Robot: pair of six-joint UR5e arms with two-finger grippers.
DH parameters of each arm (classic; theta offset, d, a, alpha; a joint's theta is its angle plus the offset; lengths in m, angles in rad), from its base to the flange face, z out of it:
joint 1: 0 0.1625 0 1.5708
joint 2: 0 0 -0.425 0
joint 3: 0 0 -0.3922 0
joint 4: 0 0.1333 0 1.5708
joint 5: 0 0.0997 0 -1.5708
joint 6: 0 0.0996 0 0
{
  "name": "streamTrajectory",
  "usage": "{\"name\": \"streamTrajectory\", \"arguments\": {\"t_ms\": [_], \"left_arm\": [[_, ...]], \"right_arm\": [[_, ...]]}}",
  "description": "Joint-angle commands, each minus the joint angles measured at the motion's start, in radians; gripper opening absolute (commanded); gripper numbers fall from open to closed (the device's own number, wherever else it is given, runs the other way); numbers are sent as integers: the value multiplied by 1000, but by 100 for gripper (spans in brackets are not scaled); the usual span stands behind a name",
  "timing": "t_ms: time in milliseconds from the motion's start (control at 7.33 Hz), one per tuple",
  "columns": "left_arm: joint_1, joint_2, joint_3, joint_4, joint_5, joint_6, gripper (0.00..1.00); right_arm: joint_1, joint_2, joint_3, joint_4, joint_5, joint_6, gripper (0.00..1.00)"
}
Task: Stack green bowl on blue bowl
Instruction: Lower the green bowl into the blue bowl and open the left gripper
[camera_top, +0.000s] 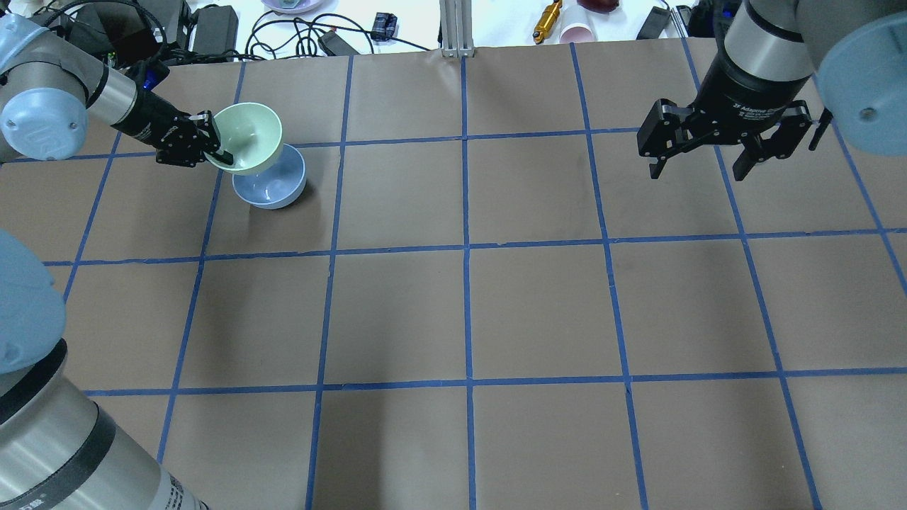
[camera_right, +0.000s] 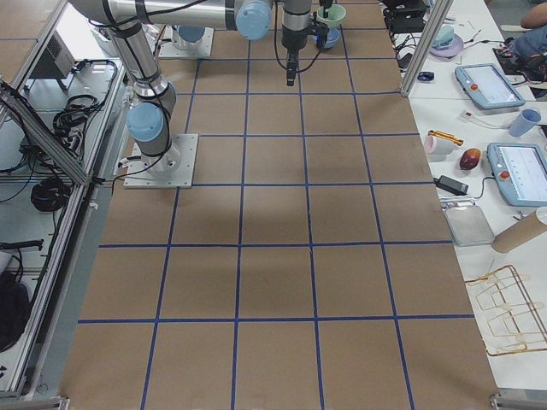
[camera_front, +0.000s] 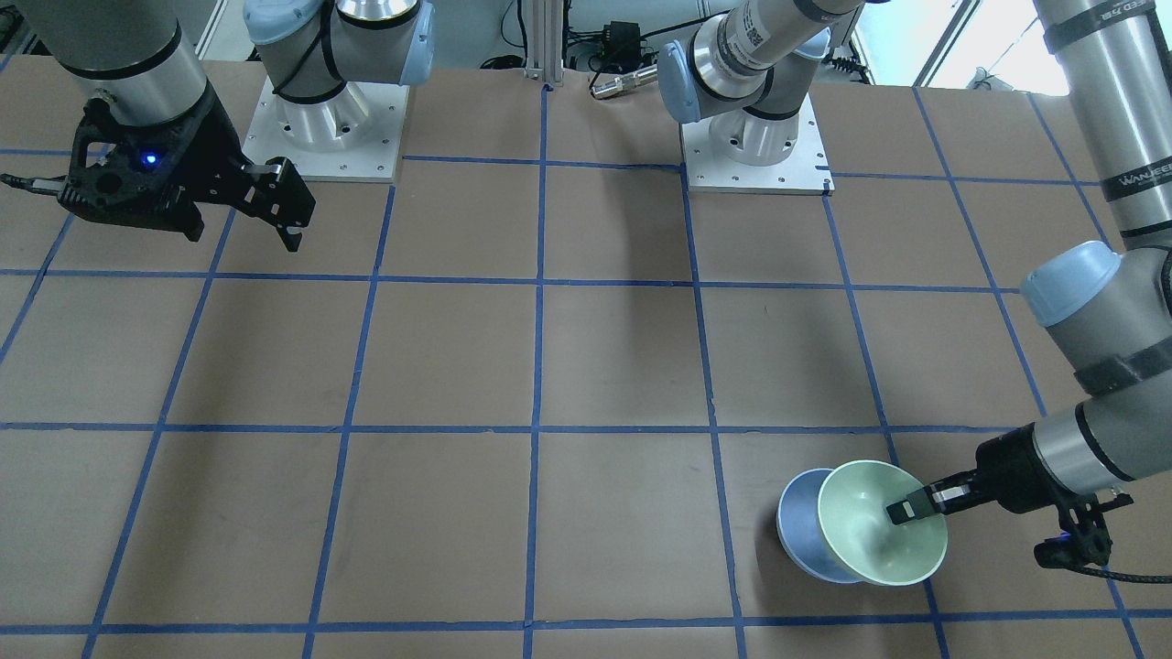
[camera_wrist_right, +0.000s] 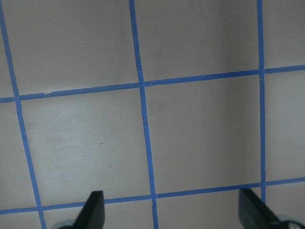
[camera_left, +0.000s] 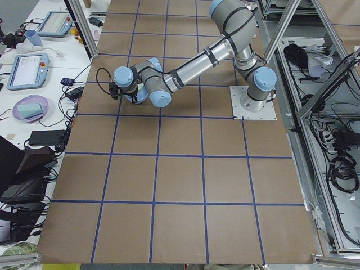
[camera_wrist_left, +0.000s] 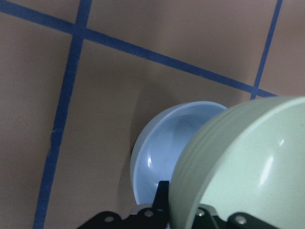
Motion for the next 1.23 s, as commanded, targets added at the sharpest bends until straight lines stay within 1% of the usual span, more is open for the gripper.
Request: {"name": "streamTrajectory", "arguments": {"t_ms": [0,682,955,1091], "left_arm": [[-2,-11,-3,5,2,1,0],[-4,-7,-22,2,2,-8,0],[-5,-7,-26,1,0,-10,3],[-5,-2,-42,7,0,-7,14]], "right_arm": [[0,0,0,0,0,0,100],[0,0,0,0,0,0,100],[0,0,0,0,2,0,100],[0,0,0,0,0,0,100]]}}
